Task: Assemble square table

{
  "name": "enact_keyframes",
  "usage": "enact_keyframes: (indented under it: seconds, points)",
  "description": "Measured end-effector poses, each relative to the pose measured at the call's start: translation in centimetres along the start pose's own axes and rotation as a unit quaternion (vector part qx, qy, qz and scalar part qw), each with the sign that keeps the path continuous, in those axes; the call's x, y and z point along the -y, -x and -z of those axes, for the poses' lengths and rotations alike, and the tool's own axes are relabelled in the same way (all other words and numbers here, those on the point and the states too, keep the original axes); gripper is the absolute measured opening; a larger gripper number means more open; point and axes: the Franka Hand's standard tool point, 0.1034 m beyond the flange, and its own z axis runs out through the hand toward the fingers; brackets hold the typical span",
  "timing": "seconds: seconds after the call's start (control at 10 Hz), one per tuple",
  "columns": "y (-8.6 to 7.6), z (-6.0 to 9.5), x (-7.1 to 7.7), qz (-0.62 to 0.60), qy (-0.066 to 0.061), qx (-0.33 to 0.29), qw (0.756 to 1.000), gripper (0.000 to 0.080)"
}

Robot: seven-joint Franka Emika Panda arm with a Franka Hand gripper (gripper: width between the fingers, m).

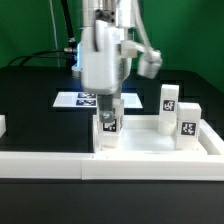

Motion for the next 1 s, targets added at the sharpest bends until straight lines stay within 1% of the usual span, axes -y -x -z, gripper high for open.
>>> enact_keyframes:
  seconds: [0.1,0.3,0.6,0.7,1.0]
  points:
    - [0.41,-0.02,0.13,0.079,0.001,-0.003,0.997,0.0642]
    - [0.09,-0.06,0.11,0.112,0.001,-0.003,0.994,0.0642]
    - [-0.09,-0.06,0.14,0.212,0.001,-0.005,0.977,0.0649]
    - [-0.30,-0.02,0.24,0.255,-0.001,-0.007,0.967,0.0649]
    - [-0.30,-0.02,0.24,0.255,-0.001,-0.007,0.967,0.0649]
